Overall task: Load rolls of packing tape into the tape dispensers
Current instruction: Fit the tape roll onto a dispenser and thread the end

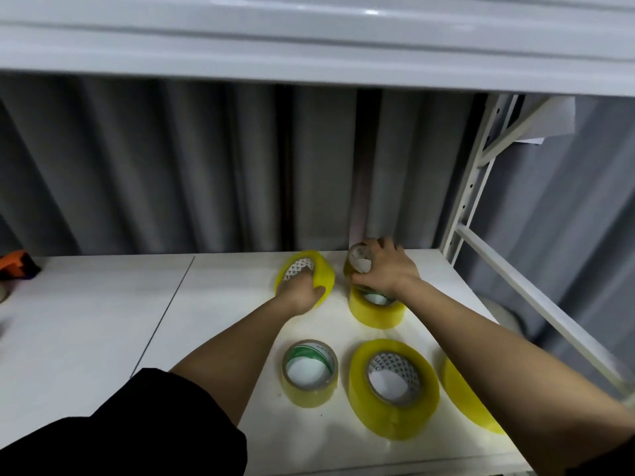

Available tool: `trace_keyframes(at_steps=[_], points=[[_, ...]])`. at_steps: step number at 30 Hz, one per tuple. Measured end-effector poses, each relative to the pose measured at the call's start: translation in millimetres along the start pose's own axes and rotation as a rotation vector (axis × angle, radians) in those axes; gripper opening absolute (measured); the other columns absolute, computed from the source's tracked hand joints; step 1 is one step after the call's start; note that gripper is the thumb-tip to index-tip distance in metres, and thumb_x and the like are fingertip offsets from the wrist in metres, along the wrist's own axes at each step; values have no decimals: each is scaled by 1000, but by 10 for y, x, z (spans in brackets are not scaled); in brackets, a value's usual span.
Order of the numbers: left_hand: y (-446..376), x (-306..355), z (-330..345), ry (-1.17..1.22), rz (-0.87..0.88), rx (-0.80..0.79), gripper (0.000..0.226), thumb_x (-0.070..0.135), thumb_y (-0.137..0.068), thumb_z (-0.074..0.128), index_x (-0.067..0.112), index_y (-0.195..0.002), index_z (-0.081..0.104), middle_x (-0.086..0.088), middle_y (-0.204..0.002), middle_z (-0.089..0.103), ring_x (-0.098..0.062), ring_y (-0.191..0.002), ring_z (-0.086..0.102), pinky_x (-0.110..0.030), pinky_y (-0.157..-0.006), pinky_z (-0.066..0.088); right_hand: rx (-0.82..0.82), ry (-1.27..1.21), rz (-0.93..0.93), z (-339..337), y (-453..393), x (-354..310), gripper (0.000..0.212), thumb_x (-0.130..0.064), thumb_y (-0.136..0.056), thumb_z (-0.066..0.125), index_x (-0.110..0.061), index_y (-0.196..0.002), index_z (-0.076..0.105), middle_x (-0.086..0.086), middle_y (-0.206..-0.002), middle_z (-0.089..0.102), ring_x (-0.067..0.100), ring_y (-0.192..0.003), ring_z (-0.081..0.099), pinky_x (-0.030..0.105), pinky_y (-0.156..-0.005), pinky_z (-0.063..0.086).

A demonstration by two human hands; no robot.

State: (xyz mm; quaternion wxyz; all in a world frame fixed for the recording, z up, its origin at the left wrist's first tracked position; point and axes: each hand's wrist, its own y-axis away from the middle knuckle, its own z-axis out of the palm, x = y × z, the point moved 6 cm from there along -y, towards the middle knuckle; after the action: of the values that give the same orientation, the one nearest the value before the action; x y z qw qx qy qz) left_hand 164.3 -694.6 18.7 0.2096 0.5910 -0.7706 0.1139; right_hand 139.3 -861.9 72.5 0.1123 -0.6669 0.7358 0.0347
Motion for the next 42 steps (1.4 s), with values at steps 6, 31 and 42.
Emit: trace_keyframes(at_steps=[6,31,42], points=[[190,-173,-279,681,-54,76,51,31,-84,54,11,-131,47,-14,-131,57,-29,-117,56,-38,-95,48,-43,-87,2,-2,4,-153,87,-56,-75,66,-23,-145,27,10,-144,32,35,-131,35,39,-102,39],[599,-483,-472,998,-189,192,6,15,-93,43,11,-96,47,-11,-90,69,-13,-73,63,-25,-62,45,-281,175,-159,1029,161,-821,73,-48,-93,47,-13,-149,16,15,-154,19,38,-139,24,46,-108,29],[600,-409,-499,1032,-176,228,17,28,-100,42,14,-94,50,-5,-83,63,-6,-61,61,-17,-54,46,-67,-606,0,478,77,-854,29,-26,-98,45,-10,-118,60,9,-122,62,29,-109,58,38,-97,46]])
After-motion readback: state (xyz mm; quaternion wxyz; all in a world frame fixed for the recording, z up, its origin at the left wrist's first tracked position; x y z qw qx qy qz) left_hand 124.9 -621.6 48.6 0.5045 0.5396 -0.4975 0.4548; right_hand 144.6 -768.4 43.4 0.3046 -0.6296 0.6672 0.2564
